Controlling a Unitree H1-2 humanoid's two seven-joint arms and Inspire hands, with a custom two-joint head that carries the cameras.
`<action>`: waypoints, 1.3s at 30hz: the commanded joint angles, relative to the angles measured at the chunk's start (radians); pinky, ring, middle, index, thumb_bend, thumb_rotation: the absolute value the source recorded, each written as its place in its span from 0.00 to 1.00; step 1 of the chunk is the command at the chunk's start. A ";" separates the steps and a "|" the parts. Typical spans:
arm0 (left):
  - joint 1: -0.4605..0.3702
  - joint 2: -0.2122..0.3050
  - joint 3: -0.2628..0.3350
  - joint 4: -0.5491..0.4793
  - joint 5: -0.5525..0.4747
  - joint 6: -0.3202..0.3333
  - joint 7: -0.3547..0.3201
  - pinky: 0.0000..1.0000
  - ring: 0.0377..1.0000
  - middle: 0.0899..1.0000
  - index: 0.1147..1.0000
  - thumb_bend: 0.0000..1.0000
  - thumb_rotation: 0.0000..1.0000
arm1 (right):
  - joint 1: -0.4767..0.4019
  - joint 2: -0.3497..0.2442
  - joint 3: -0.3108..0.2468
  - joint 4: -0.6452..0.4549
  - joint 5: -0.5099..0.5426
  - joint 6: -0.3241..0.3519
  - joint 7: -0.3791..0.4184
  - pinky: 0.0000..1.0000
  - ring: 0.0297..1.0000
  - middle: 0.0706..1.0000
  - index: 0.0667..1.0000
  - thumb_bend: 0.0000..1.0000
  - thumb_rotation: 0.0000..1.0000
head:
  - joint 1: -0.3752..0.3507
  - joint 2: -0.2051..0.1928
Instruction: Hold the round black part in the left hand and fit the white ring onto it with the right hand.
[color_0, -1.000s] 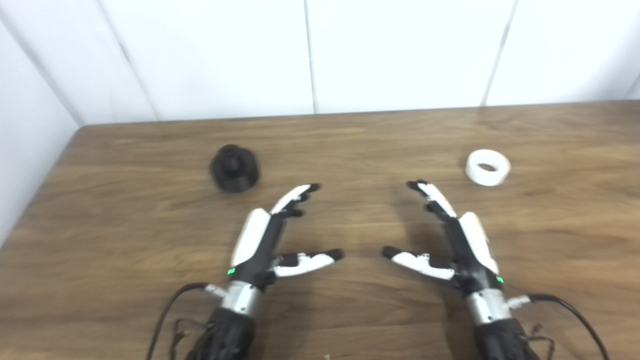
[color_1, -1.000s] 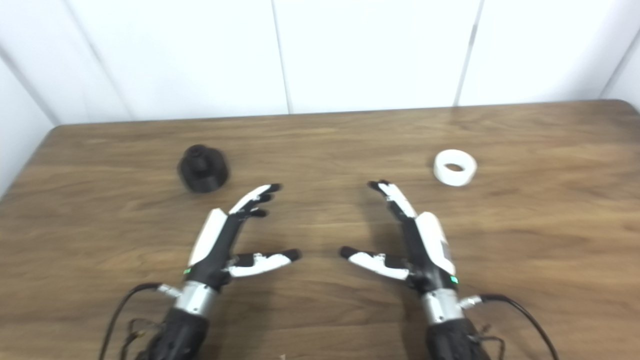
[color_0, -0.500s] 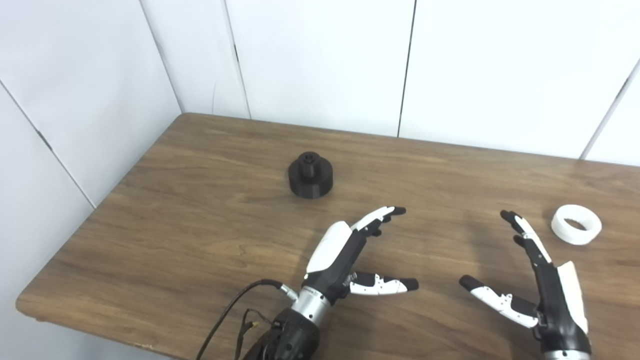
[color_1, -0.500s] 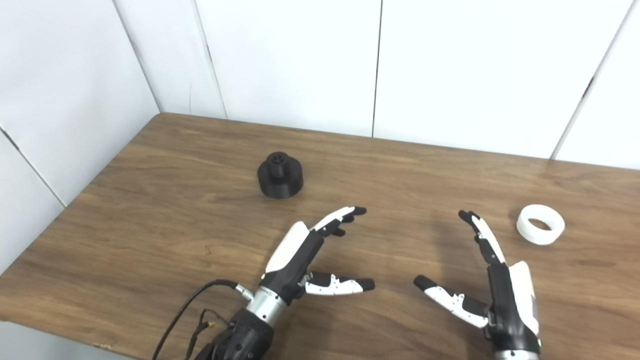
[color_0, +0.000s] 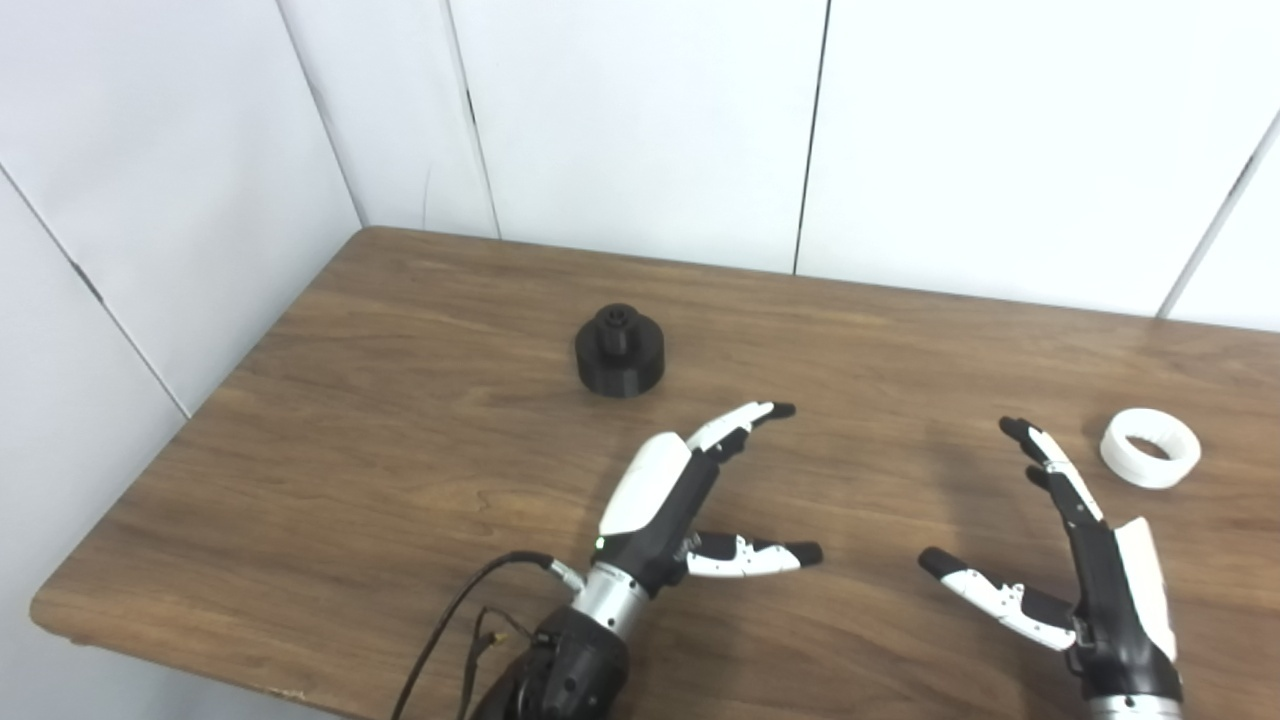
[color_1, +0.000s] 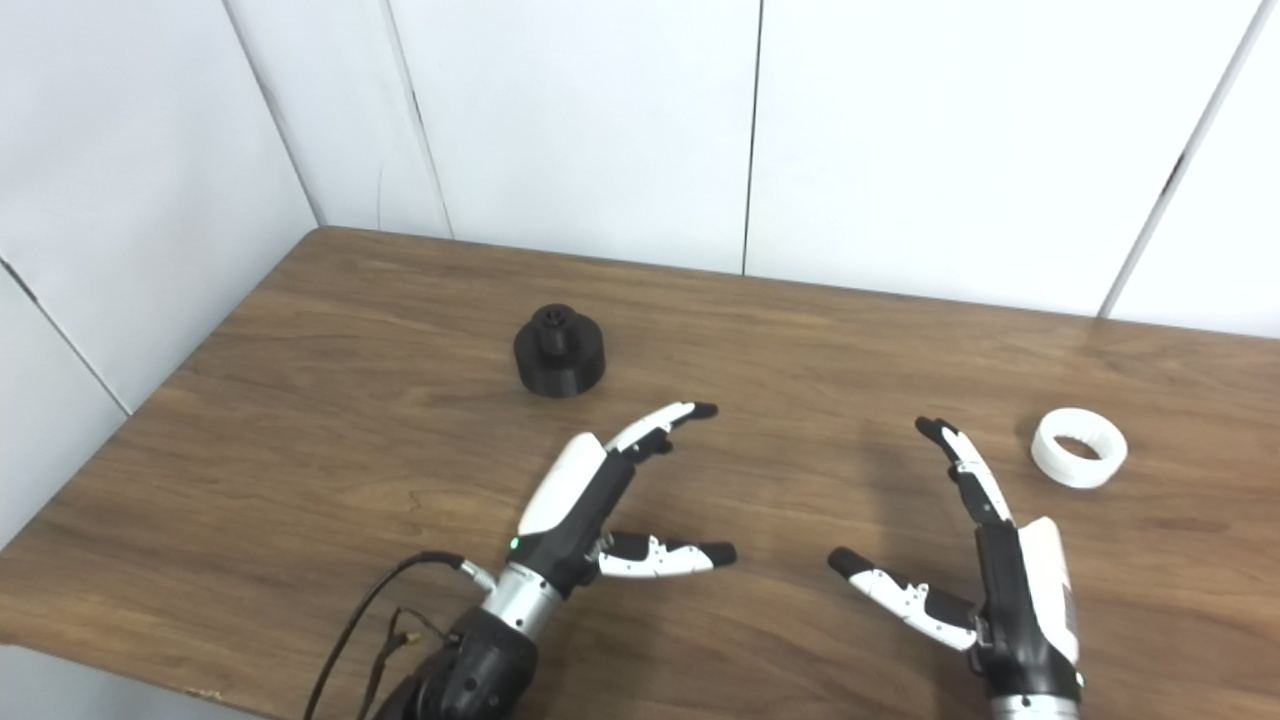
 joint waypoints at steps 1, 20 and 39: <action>-0.048 0.015 0.018 -0.041 0.037 0.007 0.034 0.82 0.91 0.89 0.83 0.85 0.37 | 0.014 -0.005 -0.012 0.046 -0.001 -0.030 -0.012 0.87 0.91 0.92 0.87 0.83 0.42 | 0.002 0.001; -0.107 0.100 0.117 -0.117 0.107 0.115 0.030 0.82 0.94 0.91 0.85 0.84 0.36 | 0.004 -0.006 -0.021 0.063 0.008 -0.041 -0.006 0.87 0.91 0.91 0.87 0.83 0.42 | 0.015 -0.002; -0.189 0.214 0.204 -0.074 0.182 0.232 0.035 1.00 1.00 1.00 0.88 0.89 0.45 | -0.010 -0.006 -0.020 0.088 0.019 -0.045 0.002 0.87 0.92 0.92 0.86 0.83 0.41 | 0.023 -0.007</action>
